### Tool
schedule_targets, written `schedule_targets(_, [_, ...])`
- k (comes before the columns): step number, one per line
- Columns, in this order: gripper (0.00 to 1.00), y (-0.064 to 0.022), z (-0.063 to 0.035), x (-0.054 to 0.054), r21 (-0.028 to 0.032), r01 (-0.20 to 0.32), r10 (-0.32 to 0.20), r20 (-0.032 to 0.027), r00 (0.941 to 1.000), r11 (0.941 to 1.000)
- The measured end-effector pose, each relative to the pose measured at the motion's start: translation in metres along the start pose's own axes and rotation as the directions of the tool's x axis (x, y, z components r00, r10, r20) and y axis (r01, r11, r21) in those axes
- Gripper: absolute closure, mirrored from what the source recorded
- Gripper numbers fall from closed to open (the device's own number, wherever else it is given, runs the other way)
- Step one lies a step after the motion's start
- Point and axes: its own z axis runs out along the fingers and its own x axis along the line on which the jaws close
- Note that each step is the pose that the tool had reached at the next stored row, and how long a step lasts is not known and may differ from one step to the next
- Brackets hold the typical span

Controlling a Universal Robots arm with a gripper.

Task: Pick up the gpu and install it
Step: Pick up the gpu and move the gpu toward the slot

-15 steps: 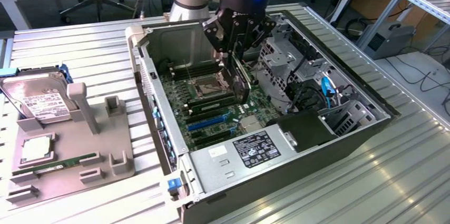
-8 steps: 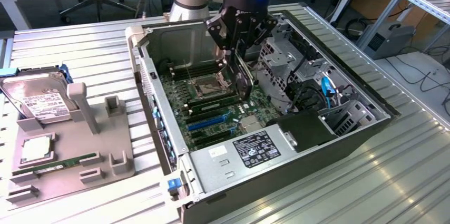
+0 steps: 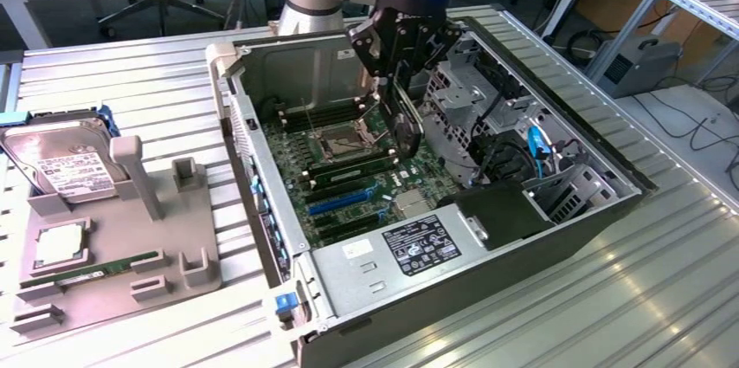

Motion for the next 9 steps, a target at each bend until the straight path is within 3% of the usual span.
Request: schedule_targets(9, [0.73, 0.0006, 0.0002, -0.0014, 0.0001, 0.0, 0.0, -0.0001, 1.0, 1.0])
